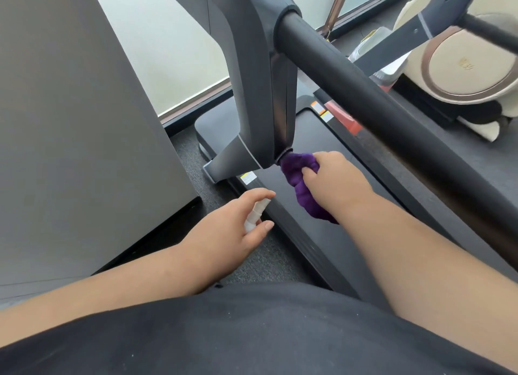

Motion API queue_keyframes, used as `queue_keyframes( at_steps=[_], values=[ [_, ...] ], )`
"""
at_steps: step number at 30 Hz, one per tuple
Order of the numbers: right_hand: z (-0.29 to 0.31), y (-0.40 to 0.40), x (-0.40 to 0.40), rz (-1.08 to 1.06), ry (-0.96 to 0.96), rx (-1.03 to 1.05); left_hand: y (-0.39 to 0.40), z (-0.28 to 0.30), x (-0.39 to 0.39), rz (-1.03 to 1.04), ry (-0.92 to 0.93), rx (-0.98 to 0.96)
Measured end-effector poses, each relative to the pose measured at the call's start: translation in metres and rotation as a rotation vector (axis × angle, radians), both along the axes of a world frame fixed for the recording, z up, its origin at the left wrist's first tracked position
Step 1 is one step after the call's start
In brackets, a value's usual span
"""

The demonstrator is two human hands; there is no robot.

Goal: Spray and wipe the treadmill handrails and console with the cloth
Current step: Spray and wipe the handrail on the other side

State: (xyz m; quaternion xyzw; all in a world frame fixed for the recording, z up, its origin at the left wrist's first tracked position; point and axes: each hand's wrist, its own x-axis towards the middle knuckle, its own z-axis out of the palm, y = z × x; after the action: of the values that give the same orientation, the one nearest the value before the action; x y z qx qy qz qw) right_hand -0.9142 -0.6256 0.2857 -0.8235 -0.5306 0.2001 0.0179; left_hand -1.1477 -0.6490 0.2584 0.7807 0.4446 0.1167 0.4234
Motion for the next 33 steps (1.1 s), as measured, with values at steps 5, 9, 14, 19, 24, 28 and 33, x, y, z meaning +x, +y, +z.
queue_keyframes(
  at_steps=[5, 9, 14, 19, 24, 28, 33],
  values=[
    [0.001, -0.024, 0.001, -0.006, -0.032, 0.009, -0.001, 0.0, -0.002, -0.024, 0.011, -0.013],
    [-0.01, -0.001, -0.013, 0.05, -0.166, 0.044, 0.006, -0.001, -0.011, -0.004, 0.037, -0.001],
    [-0.018, 0.039, -0.028, 0.042, -0.176, -0.007, 0.01, 0.001, -0.015, -0.003, 0.041, 0.01],
    [-0.008, 0.024, -0.021, 0.056, -0.139, -0.029, 0.011, 0.003, -0.007, -0.037, 0.02, 0.023],
    [-0.006, -0.015, -0.014, 0.045, -0.221, -0.024, 0.012, -0.002, -0.007, -0.039, 0.012, 0.013],
    [-0.014, -0.002, -0.024, 0.041, -0.283, 0.014, 0.017, -0.006, -0.012, -0.024, 0.02, 0.005],
    [-0.023, 0.035, -0.041, 0.03, -0.304, 0.039, 0.025, -0.003, -0.014, -0.038, 0.022, 0.0]
  ],
)
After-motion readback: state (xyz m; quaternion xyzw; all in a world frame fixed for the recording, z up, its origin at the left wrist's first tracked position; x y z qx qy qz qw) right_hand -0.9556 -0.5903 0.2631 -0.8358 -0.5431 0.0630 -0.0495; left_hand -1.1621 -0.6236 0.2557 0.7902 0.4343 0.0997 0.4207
